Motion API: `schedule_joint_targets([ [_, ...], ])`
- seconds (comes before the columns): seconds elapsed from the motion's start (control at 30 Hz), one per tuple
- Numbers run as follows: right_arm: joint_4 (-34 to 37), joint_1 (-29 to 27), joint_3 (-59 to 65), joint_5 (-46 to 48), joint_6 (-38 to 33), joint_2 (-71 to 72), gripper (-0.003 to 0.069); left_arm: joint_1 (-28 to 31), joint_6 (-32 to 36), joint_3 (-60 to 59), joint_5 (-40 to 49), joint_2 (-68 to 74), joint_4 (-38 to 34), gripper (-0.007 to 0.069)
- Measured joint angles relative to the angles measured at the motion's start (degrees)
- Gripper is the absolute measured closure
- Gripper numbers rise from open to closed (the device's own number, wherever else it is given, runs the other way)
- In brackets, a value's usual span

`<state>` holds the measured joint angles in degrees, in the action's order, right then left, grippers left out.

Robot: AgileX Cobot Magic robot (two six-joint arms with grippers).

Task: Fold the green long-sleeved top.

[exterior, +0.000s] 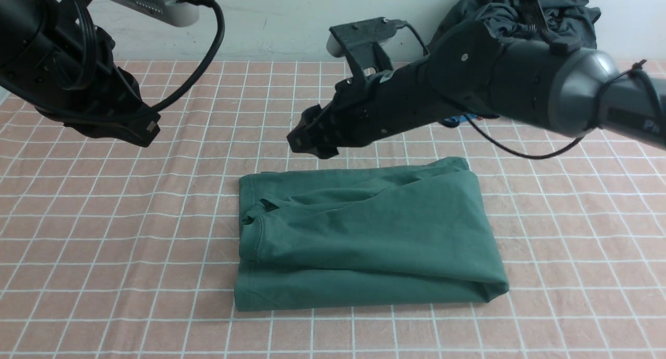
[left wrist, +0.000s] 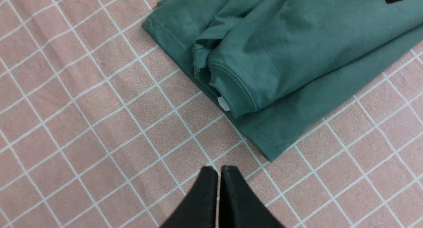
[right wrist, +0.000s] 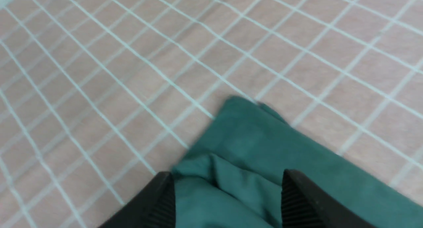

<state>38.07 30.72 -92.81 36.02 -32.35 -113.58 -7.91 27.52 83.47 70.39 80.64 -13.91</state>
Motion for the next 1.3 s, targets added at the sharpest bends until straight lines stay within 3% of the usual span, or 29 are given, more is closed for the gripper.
schedule_joint_targets([
  [0.13,-6.04,0.13,-0.13,4.09,3.05,-2.13,0.0246,0.0,0.0,0.0,-0.54,0.0,0.0,0.0627],
  [0.4,-9.34,1.15,-1.42,10.74,5.8,-4.71,0.0257,0.0,0.0,0.0,-1.44,-0.07,0.0,0.0627],
  [0.67,-15.65,-4.83,-10.9,19.63,8.4,6.28,0.0375,0.0,-0.69,-2.71,-1.57,-6.94,0.0,0.0627],
  [0.87,-18.07,-10.55,-10.56,26.12,9.48,19.47,0.0524,0.0,-3.93,-16.8,-6.85,-23.48,1.78,0.0627],
  [1.0,-18.2,-11.98,-8.03,26.87,9.14,25.8,0.0585,0.0,-6.57,-25.7,-11.4,-32.05,3.31,0.0627],
  [1.1,-18.2,-12.51,-1.58,25.45,8.73,33.9,0.0638,0.0,-9.38,-34.95,-15.83,-43.0,4.01,0.0627],
  [1.3,-17.62,-12.51,12.26,15.73,8.49,46.02,0.067,0.0,-14.19,-45.99,-20.34,-56.39,4.06,0.0627],
])
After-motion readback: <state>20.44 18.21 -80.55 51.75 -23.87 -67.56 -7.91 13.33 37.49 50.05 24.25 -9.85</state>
